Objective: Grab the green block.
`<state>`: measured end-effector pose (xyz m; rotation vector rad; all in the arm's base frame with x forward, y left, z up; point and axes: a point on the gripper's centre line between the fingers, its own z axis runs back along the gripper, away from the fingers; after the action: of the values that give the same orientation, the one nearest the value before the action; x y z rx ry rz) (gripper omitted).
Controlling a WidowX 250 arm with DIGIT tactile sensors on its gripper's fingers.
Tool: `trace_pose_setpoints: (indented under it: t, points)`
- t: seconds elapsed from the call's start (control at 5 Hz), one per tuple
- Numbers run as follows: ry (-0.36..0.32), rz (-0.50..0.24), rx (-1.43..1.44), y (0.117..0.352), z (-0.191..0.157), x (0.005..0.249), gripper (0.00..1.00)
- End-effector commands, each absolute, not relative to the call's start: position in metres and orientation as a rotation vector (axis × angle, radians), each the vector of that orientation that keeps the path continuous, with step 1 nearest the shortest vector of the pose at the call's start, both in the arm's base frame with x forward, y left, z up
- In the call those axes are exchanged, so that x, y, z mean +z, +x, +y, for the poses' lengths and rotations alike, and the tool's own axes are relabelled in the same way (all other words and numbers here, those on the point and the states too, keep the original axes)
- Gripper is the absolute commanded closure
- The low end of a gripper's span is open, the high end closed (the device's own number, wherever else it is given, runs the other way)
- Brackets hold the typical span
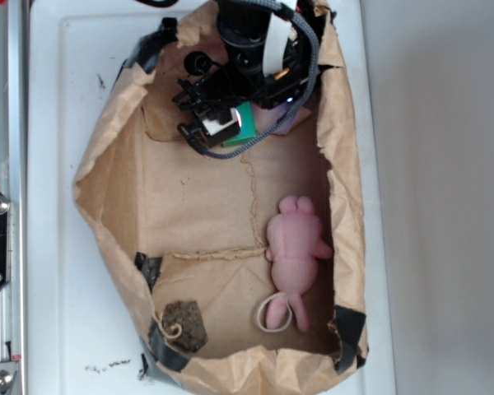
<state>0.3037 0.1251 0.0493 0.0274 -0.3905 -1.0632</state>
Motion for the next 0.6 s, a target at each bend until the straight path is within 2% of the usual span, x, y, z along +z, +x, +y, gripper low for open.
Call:
trace_pose_setpoints:
  t: [0.0,0.4]
  points:
    - [0.143,-0.429,-1.137,0.293,0.135,0.054,0.00]
    - [0.126,-0.445,-1.165,0.272,0.129,0.060,0.00]
